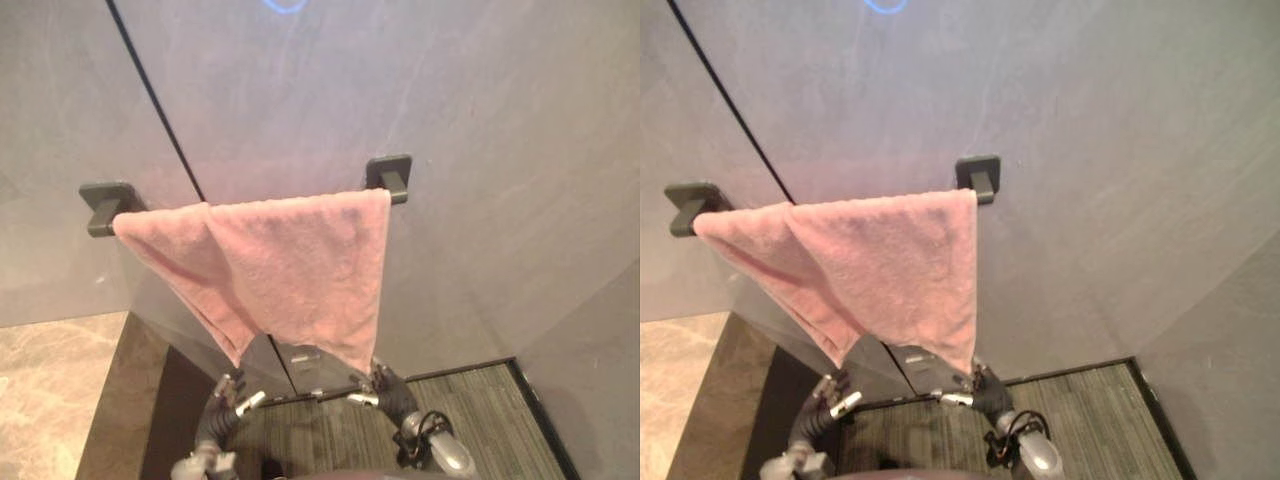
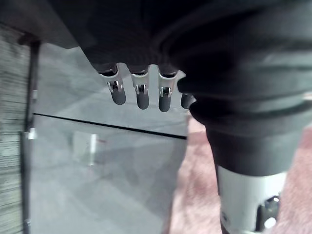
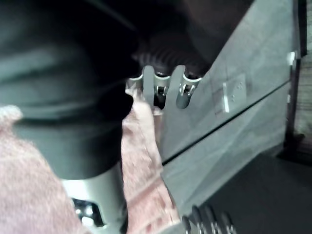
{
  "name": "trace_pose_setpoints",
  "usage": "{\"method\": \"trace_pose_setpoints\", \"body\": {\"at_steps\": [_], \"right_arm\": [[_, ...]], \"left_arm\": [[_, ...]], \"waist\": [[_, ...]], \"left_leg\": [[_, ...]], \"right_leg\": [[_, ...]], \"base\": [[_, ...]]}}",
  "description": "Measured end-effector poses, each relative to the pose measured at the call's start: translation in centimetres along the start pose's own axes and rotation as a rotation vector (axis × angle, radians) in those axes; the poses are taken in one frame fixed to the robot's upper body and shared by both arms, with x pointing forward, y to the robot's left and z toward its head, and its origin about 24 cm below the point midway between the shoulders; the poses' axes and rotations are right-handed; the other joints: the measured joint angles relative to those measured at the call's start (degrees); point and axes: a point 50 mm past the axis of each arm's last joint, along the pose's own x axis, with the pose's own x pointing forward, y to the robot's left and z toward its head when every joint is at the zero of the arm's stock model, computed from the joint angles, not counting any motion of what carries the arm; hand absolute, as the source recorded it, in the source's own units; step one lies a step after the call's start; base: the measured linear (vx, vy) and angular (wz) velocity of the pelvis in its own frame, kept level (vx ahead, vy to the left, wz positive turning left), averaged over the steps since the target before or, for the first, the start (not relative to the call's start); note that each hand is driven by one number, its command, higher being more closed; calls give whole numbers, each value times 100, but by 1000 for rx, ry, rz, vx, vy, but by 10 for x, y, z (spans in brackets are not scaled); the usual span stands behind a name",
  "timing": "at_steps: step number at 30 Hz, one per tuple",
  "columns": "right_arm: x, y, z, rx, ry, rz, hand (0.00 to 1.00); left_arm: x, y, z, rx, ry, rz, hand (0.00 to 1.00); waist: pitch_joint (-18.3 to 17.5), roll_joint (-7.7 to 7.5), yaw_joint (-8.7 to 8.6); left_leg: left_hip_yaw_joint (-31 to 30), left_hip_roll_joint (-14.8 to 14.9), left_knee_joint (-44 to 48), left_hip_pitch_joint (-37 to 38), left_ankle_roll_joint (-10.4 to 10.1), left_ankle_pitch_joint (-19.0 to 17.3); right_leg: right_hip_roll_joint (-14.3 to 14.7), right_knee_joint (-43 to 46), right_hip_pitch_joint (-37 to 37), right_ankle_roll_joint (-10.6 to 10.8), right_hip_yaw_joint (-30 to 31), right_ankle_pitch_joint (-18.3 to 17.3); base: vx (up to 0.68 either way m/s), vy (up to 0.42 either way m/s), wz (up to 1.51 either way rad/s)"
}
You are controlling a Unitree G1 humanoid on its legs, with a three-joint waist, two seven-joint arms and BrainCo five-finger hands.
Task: Organize washtable
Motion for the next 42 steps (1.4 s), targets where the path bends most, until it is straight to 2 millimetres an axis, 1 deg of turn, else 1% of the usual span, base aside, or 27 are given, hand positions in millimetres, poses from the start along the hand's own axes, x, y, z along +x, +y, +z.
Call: {"method": "trace_pose_setpoints", "body": {"at_steps": [1, 2, 3, 4, 5, 7, 9, 10, 13, 14, 15, 16, 17, 18, 19, 21, 23, 25, 29, 34, 38, 41, 42], "right_arm": [[-1, 4, 1, -3, -1, 21, 0], [-3, 12, 4, -14, -9, 73, 0], [-2, 22, 9, -29, -24, 131, 0], [-2, 26, 12, -38, -34, 158, 0], [-1, 33, 18, -53, -54, 206, 0], [3, 44, 34, -104, -106, 309, 0], [8, 48, 43, -147, -126, 369, 0], [15, 53, 54, -186, -153, 425, 0], [30, 54, 86, -256, -242, 509, 0], [36, 57, 99, -282, -275, 537, 0], [40, 60, 109, -299, -301, 563, 0], [45, 65, 123, -314, -349, 589, 0], [47, 68, 129, -319, -374, 598, 0], [51, 73, 142, -323, -428, 612, 0], [52, 76, 147, -325, -450, 622, 0], [59, 87, 164, -332, -527, 639, 0], [63, 92, 170, -327, -563, 636, 0], [64, 96, 172, -316, -579, 633, 0], [65, 99, 171, -303, -579, 627, 0], [69, 102, 168, -279, -572, 626, 0], [73, 99, 164, -273, -549, 614, 0], [73, 99, 162, -283, -536, 646, 0], [73, 99, 161, -285, -530, 659, 0]], "left_arm": [[-1, -4, -2, 6, 11, -18, 0], [-2, -11, -4, 20, 23, -63, 0], [-4, -21, -2, 37, 19, -120, 0], [-5, -26, 1, 51, 12, -152, 0], [-5, -35, 7, 68, -11, -210, 0], [-6, -59, 25, 108, -82, -363, 0], [-7, -69, 36, 131, -127, -432, 0], [-7, -77, 49, 153, -182, -502, 0], [-4, -80, 79, 137, -313, -558, 0], [-2, -81, 90, 114, -367, -571, 0], [0, -82, 99, 91, -408, -576, 0], [4, -84, 114, 47, -478, -577, 0], [6, -86, 121, 31, -512, -579, 0], [10, -90, 137, -1, -582, -580, 0], [11, -91, 144, -19, -616, -576, 0], [14, -96, 166, -78, -723, -557, 0], [16, -98, 176, -95, -766, -538, 0], [16, -98, 180, -93, -790, -518, 0], [17, -95, 182, -55, -801, -489, 0], [18, -91, 182, -53, -802, -470, 0], [24, -84, 181, -42, -787, -449, 0], [30, -68, 186, 16, -779, -457, 0], [32, -58, 188, 28, -778, -436, 0]], "waist": [[-2, 2, 0], [-1, 1, 0], [-1, -3, 0], [-3, -7, 0], [-5, -9, -1], [-9, -10, 0], [-11, -10, -14], [-15, -7, -13], [-42, 13, 2], [-85, 31, 15], [-112, 42, 30], [-144, 58, 66], [-158, 63, 92], [-165, 67, 147], [-165, 68, 156], [-166, 66, 149], [-166, 66, 146], [-167, 65, 135], [-171, 61, 129], [-185, 41, 128], [-209, 14, 121], [-214, 8, 100], [-214, 7, 43]], "left_leg": [[5, 1, 0, 0, 8, -30], [16, 1, 0, 0, 13, -36], [17, 0, 0, -7, 12, -38], [15, 0, 0, -14, 11, -39], [5, -3, 0, -29, -3, -50], [-25, -11, 0, -77, -3, -50], [-31, -14, 0, -82, -3, -50], [-49, -16, 1, -93, -3, -50], [-93, -22, 33, -126, -5, -22], [-107, -29, 39, -133, 17, -4], [-121, -37, 41, -134, 19, 0], [-127, -48, 42, -133, 22, 3], [-132, -53, 43, -133, 22, 3], [-152, -60, 43, -124, 23, 4], [-165, -63, 43, -121, 23, 4], [-187, -68, 43, -108, 23, 5], [-195, -76, 43, -67, 23, 5], [-214, -83, 41, -40, 23, 5], [-315, -82, 31, -43, 29, 9], [-323, -82, 5, -54, 29, 9], [-319, -81, 14, -55, 23, 14], [-315, -79, 18, -55, 22, 14], [-311, -79, 15, -55, 22, 14]], "right_leg": [[1, -11, 3, 15, -1, -18], [1, -34, 7, 18, 1, -22], [2, -55, 7, 24, 1, -18], [2, -65, 7, 29, 0, -15], [3, -71, 3, 31, -2, -14], [4, -85, -18, 32, -7, -15], [4, -90, -20, 32, -6, -15], [5, -90, -29, 37, -9, -11], [12, -71, -52, 66, -13, 33], [10, -67, -64, 40, -8, 73], [5, -64, -71, 39, -3, 75], [-3, -61, -67, 39, -10, 75], [-7, -61, -58, 39, -13, 75], [-12, -60, -11, 39, -24, 75], [-14, -59, 2, 40, -31, 75], [-19, -59, 31, 40, -35, 74], [-27, -59, 78, 43, -37, 68], [-37, -40, 94, 53, -63, 34], [-45, 44, 93, 14, -132, -59], [-45, 43, 87, 26, -138, -50], [-43, 43, 85, 42, -136, -39], [-40, 43, 83, 42, -133, -38], [-40, 43, 83, 42, -130, -38]], "base": [[0, 0, 0], [0, 0, 0], [0, 0, 0], [0, 0, 0], [-15, 10, 5], [-8, 9, 5], [0, 0, 0], [0, 0, 0], [31, -2, 1], [68, 1, -2], [79, 3, -1], [59, 5, 0], [65, 8, 5], [50, 10, 6], [42, 17, 8], [7, 20, 5], [-4, 9, 2], [-23, 20, 6], [-33, 14, 10], [-2, 1, 1], [0, 0, 0], [0, 0, 0], [0, 0, 0]]}}
